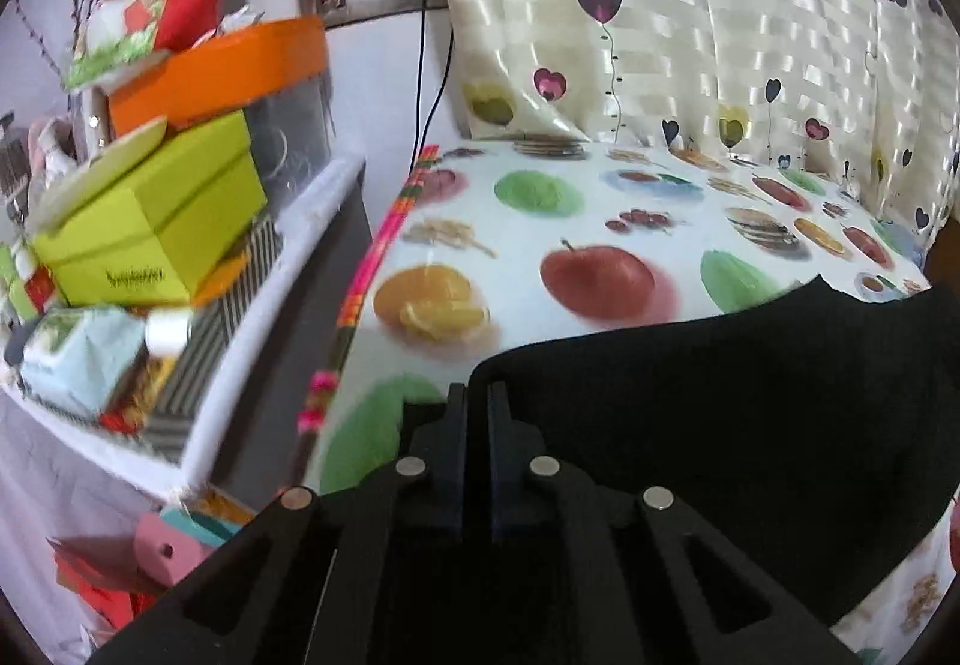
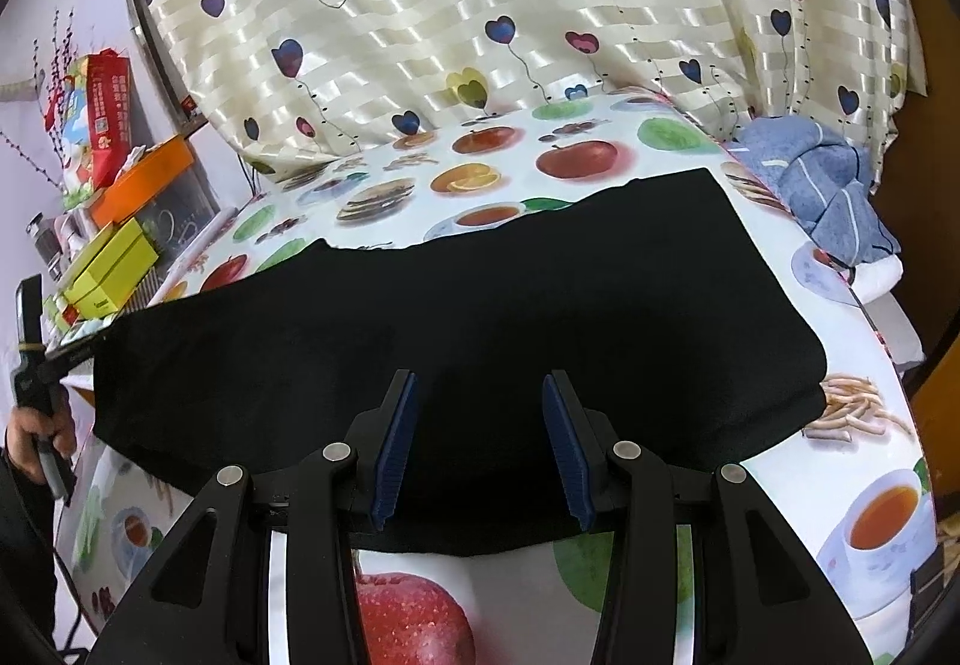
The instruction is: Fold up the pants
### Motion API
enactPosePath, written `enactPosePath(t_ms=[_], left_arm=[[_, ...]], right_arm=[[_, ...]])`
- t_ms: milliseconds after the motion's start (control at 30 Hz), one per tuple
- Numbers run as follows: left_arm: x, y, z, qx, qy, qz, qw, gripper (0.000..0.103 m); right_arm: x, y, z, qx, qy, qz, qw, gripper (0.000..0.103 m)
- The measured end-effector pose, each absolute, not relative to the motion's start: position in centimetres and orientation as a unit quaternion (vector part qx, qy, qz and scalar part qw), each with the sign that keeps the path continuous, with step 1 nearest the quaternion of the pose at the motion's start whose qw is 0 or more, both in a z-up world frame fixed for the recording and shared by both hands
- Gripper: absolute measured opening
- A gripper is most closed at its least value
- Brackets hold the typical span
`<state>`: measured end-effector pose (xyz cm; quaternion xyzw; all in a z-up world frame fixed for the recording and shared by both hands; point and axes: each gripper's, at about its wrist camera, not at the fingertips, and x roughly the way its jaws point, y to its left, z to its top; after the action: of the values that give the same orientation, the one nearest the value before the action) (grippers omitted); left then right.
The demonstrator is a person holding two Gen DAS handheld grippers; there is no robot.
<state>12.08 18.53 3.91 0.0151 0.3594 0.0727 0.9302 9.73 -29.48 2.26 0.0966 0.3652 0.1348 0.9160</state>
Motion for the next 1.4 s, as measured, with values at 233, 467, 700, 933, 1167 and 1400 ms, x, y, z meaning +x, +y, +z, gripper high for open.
enactPosePath(t_ms=[233,467,700,933,1167,1400], left_arm=[[14.2,19.5,0.8,0.002,0.413,0.086,0.907,0.014],[10.0,18.4,4.0,-0.021,0.344,0.110,0.932,0.030],[6.0,12.1,4.0,-0.015,0.337,0.028,0.941,0.033],[4.8,5.1,2.4,-0.015,0.385,-0.022,0.922,0.033],[2.9,1.5,5.1,-0.011,0.359,0.005,0.933,0.033],[2.7,-1.7,6.3,0.019,0.347,0.011,0.938,0.033]], right_arm=[[9.6,-30.9,1.6,0.102,0.373,0.117,0.915,0.044],[9.5,-34.2,1.7,0.109,0.360,0.066,0.924,0.044],[9.8,-33.1,0.6,0.023,0.408,0.072,0.910,0.044],[8.1,-32.0,1.7,-0.005,0.387,0.078,0.919,0.044],[7.3,-30.6,3.2,0.005,0.367,0.101,0.925,0.044],[7.0,-31.0,3.0,0.013,0.369,0.095,0.924,0.044]])
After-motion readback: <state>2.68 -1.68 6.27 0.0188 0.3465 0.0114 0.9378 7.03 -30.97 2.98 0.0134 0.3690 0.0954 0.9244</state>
